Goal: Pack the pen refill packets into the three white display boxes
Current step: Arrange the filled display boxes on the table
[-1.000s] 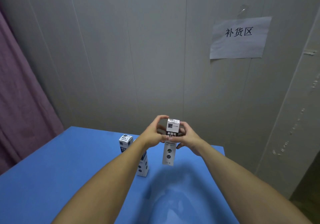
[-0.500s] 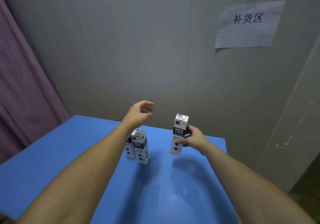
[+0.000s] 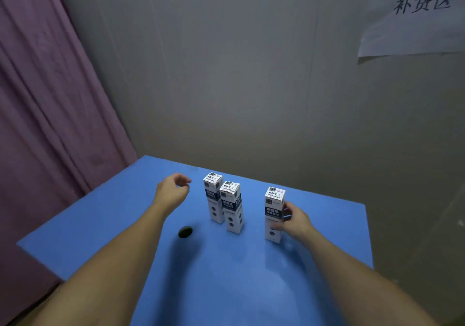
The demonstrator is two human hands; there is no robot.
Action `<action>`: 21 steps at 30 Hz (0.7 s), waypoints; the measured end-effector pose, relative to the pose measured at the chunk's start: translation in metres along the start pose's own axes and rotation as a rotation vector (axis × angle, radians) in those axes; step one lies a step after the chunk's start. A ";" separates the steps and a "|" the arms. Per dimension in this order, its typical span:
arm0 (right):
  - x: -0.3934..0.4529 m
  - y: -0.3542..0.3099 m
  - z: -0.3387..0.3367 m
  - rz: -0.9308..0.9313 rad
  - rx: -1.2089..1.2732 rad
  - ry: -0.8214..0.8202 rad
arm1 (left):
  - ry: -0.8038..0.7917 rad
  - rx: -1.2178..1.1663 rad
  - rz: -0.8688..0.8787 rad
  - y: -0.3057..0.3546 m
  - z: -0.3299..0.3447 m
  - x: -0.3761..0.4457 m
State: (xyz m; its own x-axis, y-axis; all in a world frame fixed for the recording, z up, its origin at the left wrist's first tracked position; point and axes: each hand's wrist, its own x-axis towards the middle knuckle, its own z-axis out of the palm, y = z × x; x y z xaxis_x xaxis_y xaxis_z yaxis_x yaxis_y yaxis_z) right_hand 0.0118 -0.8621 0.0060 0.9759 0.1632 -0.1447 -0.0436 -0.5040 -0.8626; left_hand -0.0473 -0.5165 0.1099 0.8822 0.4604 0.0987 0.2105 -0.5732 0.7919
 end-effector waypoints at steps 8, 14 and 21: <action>-0.001 0.025 0.006 0.103 -0.023 -0.060 | -0.224 0.154 -0.154 -0.049 0.006 -0.005; -0.009 0.032 0.003 0.225 0.031 -0.012 | -0.342 0.137 -0.141 -0.068 0.033 0.020; -0.013 0.011 0.026 0.187 0.077 0.141 | -0.618 0.059 0.027 -0.063 0.058 0.055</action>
State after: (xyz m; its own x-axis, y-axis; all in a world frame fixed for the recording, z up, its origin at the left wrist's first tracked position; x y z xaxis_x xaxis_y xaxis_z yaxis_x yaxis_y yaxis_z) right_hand -0.0071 -0.8483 -0.0143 0.9692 -0.0492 -0.2412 -0.2372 -0.4477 -0.8621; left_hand 0.0122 -0.4938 0.0304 0.9644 -0.0224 -0.2634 0.1924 -0.6240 0.7574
